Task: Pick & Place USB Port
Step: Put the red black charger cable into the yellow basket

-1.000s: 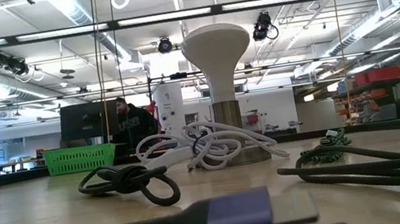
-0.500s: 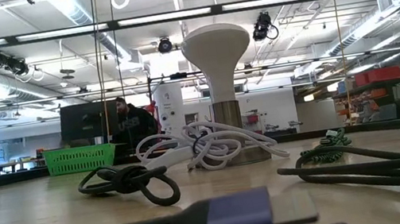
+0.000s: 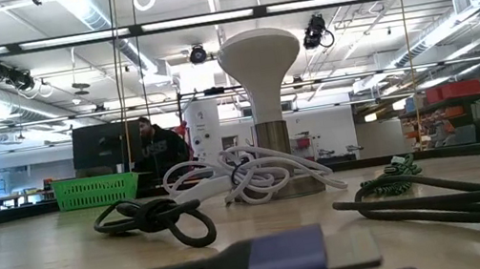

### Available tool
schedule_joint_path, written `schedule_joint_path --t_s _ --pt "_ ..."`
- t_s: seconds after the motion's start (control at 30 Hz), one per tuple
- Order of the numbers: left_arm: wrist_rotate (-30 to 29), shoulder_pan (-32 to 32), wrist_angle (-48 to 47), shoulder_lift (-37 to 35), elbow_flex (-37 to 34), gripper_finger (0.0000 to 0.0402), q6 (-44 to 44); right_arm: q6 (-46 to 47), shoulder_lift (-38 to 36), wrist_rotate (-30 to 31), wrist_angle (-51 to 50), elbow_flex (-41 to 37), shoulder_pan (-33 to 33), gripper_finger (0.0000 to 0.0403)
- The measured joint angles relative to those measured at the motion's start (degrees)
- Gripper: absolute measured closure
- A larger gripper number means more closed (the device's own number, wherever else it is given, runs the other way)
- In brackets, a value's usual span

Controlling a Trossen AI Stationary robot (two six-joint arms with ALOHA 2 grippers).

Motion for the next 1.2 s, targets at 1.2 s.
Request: schedule_joint_path --t_s 1.2 --pt "-0.02 0.0 -0.3 -0.01 0.02 0.0326 -0.17 17.34 14.21 2.17 3.26 0.0 10.38 0.04"
